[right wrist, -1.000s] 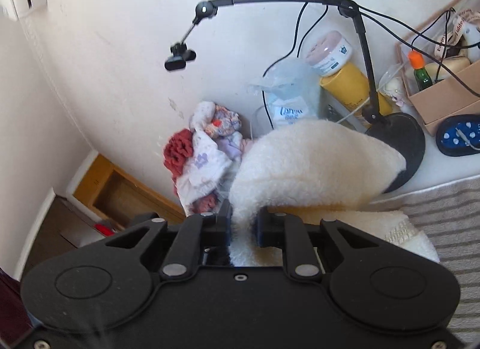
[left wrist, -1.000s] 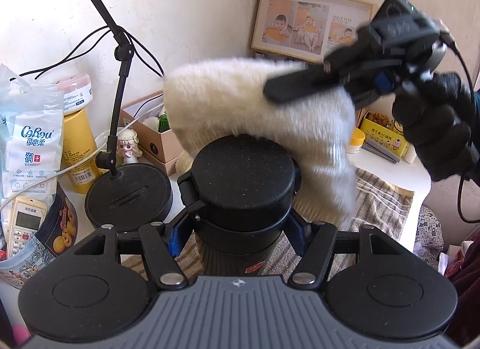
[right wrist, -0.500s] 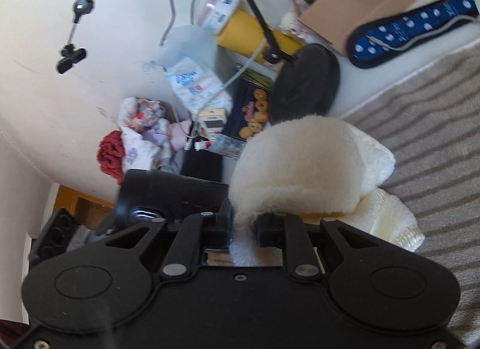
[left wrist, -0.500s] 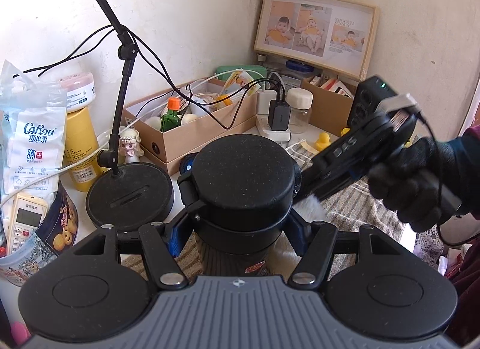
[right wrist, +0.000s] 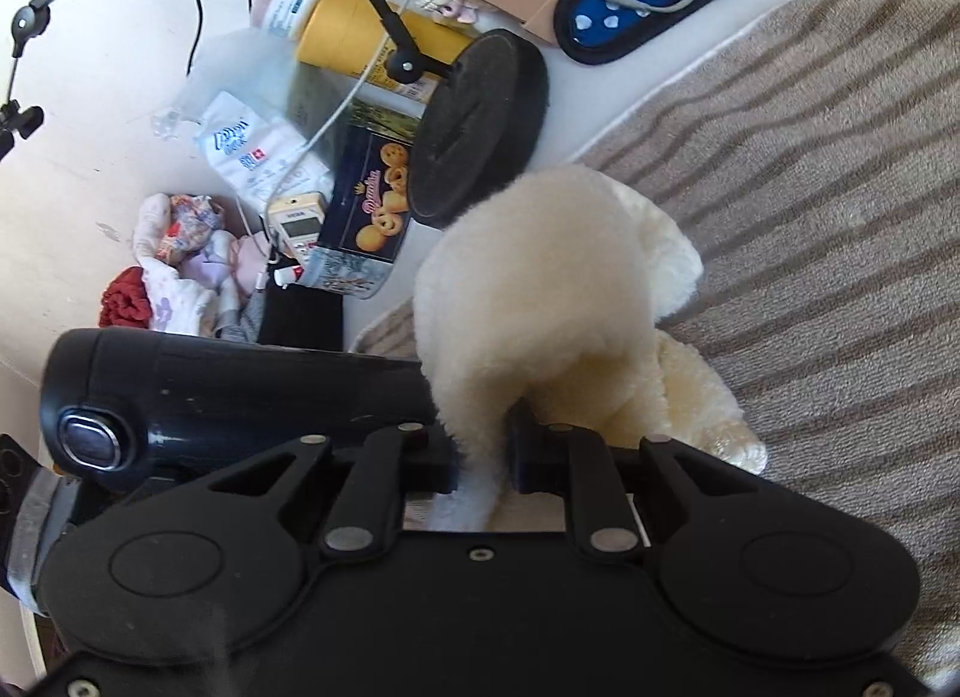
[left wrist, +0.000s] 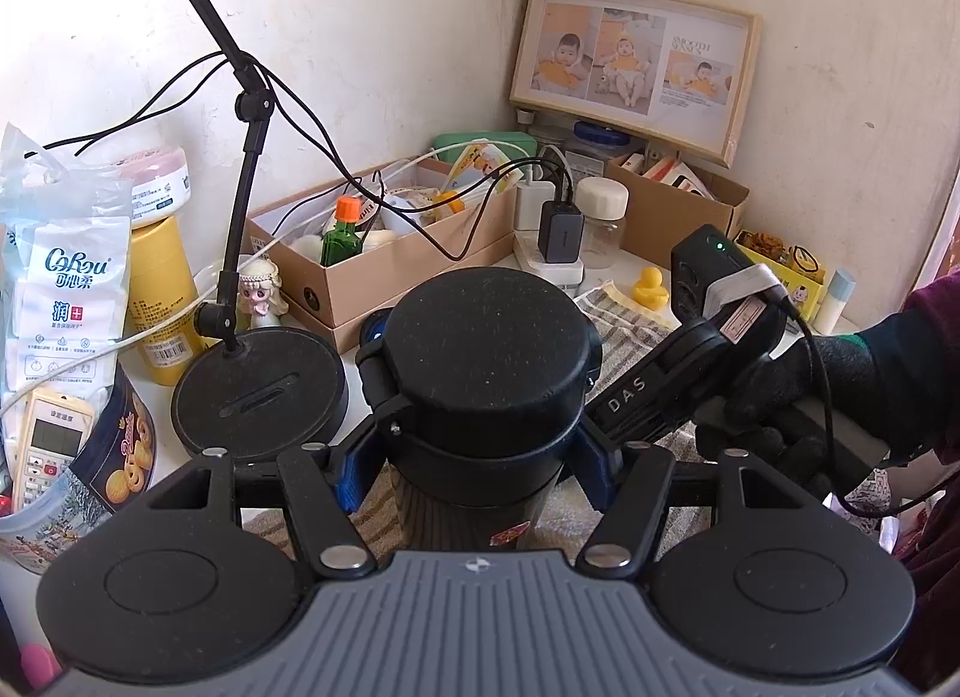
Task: Clean container
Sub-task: 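Rub the white cloth along the bottle side with the right gripper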
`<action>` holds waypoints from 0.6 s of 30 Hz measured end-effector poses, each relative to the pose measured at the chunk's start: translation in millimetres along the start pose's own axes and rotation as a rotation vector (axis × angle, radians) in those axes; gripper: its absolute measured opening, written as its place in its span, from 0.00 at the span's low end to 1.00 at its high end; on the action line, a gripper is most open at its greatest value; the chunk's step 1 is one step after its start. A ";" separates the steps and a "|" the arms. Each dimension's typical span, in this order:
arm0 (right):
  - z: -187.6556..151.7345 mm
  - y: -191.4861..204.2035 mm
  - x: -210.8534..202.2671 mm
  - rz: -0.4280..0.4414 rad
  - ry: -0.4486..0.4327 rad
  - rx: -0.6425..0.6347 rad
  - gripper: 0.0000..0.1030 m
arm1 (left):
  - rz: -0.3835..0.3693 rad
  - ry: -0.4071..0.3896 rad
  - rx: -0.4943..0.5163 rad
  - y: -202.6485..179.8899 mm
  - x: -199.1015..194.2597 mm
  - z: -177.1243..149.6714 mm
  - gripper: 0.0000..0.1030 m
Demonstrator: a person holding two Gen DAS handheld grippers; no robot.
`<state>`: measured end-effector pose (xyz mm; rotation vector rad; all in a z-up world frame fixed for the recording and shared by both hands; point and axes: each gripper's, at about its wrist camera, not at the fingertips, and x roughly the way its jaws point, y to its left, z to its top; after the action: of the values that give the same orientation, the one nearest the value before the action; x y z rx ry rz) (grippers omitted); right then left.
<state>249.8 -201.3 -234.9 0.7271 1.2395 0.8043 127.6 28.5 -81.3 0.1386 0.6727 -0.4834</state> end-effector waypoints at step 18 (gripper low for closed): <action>-24.5 52.7 -32.9 0.063 -0.010 -0.227 0.15 | 0.035 0.027 -0.047 -2.7 6.9 7.6 0.63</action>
<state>214.5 -199.9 -178.2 0.5862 1.0995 0.9746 135.3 21.3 -79.7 0.1126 0.7062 -0.4326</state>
